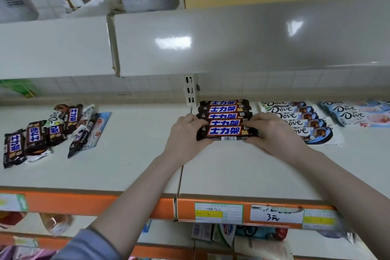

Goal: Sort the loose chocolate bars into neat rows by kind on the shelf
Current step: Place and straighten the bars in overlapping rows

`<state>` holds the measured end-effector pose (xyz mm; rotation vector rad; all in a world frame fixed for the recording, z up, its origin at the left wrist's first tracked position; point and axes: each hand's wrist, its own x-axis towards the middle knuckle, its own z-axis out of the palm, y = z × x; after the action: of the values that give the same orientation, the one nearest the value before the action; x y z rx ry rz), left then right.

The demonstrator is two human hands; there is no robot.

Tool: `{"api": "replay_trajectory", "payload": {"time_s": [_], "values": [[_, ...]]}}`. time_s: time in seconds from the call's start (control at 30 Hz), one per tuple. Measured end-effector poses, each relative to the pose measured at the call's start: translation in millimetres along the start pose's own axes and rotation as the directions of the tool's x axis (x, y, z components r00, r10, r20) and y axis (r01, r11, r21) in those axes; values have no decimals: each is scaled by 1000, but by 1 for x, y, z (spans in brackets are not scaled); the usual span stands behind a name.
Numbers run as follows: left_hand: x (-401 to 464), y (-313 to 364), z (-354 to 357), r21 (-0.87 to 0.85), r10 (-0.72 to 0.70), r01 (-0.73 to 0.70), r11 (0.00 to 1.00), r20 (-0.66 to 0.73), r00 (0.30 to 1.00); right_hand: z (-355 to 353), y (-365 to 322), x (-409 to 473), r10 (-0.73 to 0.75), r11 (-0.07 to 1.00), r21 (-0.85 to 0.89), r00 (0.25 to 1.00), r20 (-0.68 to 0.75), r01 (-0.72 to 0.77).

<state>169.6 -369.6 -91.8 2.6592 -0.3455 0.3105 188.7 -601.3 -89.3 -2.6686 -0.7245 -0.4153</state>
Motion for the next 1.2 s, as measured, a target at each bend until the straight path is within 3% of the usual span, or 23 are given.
{"api": "replay_trajectory", "payload": {"time_s": [0.23,0.43,0.5,0.6,0.7,0.97,1.13,1.2], "values": [[0,1,3,-6,-32,32,999,9,999,2,0,-2,-10,1000,-17,1000,-11,9],[-6,9,0,185,-108,100,978,34,994,-2,-5,-5,7,996,-87,1000,2,-7],[-16,11,-5,229,-175,174,958,-12,984,-6,-11,-7,29,995,-95,999,-24,-31],[-36,8,-12,252,-273,319,914,-201,941,-9,-30,-9,46,995,-83,993,-108,-55],[-58,-4,-21,225,-373,445,867,-300,878,0,-60,-4,49,992,-113,995,-83,-59],[-112,-103,-78,173,-508,616,769,-420,752,45,-180,35,18,999,-28,997,69,-17],[-145,-195,-125,191,-426,592,783,-530,734,84,-282,72,58,997,41,997,59,-60],[-155,-226,-143,165,-456,618,769,-536,711,99,-314,85,78,995,58,995,62,-82]]}}
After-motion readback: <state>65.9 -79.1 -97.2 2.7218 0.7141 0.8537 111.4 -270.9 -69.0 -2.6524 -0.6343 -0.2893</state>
